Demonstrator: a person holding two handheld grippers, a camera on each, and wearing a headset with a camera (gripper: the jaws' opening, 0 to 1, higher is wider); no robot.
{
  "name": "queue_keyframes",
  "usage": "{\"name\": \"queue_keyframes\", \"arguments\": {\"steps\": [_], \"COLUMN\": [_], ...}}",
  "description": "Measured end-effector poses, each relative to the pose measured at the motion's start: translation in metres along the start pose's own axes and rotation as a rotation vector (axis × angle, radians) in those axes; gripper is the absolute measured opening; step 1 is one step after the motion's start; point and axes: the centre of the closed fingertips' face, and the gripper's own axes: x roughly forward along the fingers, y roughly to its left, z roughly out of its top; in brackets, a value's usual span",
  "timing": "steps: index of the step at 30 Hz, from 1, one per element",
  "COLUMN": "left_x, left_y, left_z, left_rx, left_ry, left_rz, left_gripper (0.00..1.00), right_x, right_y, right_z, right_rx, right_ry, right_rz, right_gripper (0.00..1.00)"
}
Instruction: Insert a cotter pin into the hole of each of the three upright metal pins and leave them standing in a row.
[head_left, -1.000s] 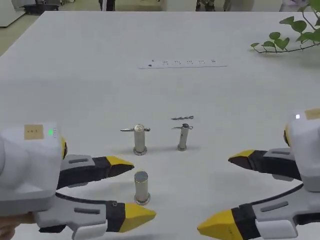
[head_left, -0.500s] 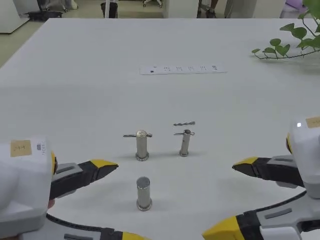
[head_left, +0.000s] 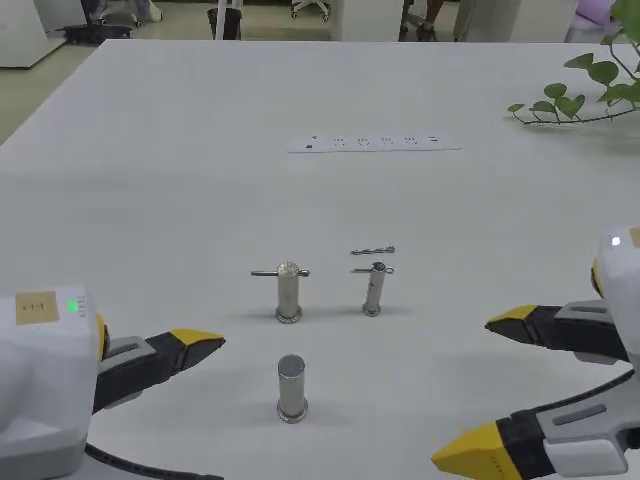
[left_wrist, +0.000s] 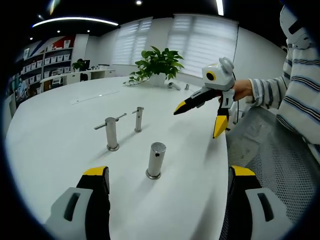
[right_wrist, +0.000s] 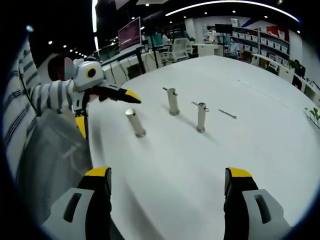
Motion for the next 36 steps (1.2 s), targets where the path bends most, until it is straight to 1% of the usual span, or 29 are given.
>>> {"name": "queue_keyframes", "arguments": {"steps": [2,8,10,11,14,17,20,21,22,23,24,26,28,30,34,36], "left_x": [0.0,-0.002,-0.002,-0.002,-0.002,-0.002,-0.002,-0.003,-0.003,-0.004,-0.004,-0.006,-0.008,-0.009,-0.013,-0.014], "left_y": [0.001,0.0,-0.002,-0.004,-0.004,-0.005,-0.006,-0.005,-0.005,-0.004,-0.003,-0.004,-0.004,-0.003,-0.002,-0.001], "left_z": [-0.003,-0.007,-0.007,-0.007,-0.007,-0.009,-0.01,-0.011,-0.011,-0.012,-0.012,-0.011,-0.011,-0.011,-0.006,-0.004], "left_rx": [0.002,-0.01,-0.017,-0.025,-0.028,-0.04,-0.034,-0.018,-0.017,-0.025,-0.035,-0.036,-0.047,-0.044,-0.056,-0.059], "left_ry": [0.011,0.017,0.012,0.011,0.005,0.013,0.019,0.017,0.018,0.021,0.016,0.011,0.005,0.008,-0.008,-0.015], "left_rz": [0.005,0.012,0.0,-0.009,-0.005,-0.008,-0.006,0.006,0.008,0.012,0.017,0.021,0.024,0.036,0.05,0.053], "left_gripper": [0.99,0.99,0.99,0.99,0.99,0.99,0.99,0.97,0.92,0.91,0.91,0.94,0.93,0.93,0.95,0.96], "right_x": [-0.001,-0.006,-0.009,-0.01,-0.014,-0.017,-0.019,-0.019,-0.02,-0.02,-0.02,-0.02,-0.02,-0.019,-0.014,-0.012], "right_y": [-0.002,-0.01,-0.014,-0.016,-0.029,-0.038,-0.046,-0.049,-0.053,-0.055,-0.06,-0.065,-0.073,-0.077,-0.084,-0.088], "right_z": [0.001,0.005,0.008,0.009,0.012,0.016,0.023,0.025,0.027,0.028,0.029,0.031,0.034,0.037,0.044,0.045], "right_rx": [-0.002,-0.024,-0.036,-0.042,-0.069,-0.088,-0.112,-0.119,-0.128,-0.136,-0.148,-0.161,-0.177,-0.184,-0.181,-0.195], "right_ry": [0.0,0.011,0.011,0.014,0.035,0.045,0.05,0.054,0.062,0.069,0.077,0.089,0.102,0.104,0.107,0.117], "right_rz": [-0.002,-0.012,-0.017,-0.023,-0.042,-0.051,-0.059,-0.06,-0.061,-0.061,-0.063,-0.066,-0.07,-0.071,-0.05,-0.046], "right_gripper": [0.95,0.95,0.95,0.95,0.94,0.94,0.94,0.94,0.94,0.94,0.94,0.94,0.94,0.94,0.93,0.93]}}
